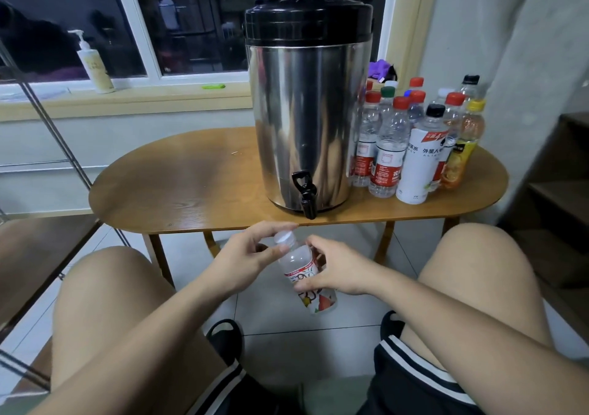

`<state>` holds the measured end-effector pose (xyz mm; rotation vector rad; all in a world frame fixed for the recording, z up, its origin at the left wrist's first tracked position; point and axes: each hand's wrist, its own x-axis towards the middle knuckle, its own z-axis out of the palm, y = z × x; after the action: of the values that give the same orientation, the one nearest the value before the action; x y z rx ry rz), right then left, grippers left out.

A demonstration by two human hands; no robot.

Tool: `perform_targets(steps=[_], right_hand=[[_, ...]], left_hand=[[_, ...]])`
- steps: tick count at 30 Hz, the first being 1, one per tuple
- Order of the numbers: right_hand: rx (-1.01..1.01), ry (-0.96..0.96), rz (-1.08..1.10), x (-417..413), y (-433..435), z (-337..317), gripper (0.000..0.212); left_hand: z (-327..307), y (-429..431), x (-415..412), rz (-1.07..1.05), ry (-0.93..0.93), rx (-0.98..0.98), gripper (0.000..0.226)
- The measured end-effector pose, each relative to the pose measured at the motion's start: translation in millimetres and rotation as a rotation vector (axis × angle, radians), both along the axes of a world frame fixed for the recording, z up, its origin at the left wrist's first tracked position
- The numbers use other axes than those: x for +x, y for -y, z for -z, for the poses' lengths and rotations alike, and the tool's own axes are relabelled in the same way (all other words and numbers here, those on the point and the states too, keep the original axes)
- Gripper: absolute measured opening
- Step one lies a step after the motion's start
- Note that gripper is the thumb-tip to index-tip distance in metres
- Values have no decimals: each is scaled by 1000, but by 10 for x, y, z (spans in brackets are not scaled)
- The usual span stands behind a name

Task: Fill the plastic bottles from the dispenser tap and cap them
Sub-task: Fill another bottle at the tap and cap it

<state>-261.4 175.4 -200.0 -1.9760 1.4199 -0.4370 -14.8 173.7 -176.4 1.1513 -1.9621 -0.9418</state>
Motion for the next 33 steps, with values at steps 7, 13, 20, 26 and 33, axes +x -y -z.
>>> perform_targets(steps=[7, 13, 20, 26, 33], right_hand=[[-136, -80, 30, 14, -25, -6, 69], [-182, -154, 40, 57, -1, 44, 70], [-129, -162, 69, -86, 80, 65, 71], [-129, -206, 91, -38, 71, 123, 68], [-92, -199, 211, -58, 140, 196, 74]], left_hand=[[7, 65, 5, -104, 121, -134, 28], [113, 89, -34, -214, 247, -178, 69], [143, 91, -84, 30, 225, -300, 38], [164, 100, -94, -93, 308, -277, 24], [-13, 214, -151, -218, -58, -25, 12]])
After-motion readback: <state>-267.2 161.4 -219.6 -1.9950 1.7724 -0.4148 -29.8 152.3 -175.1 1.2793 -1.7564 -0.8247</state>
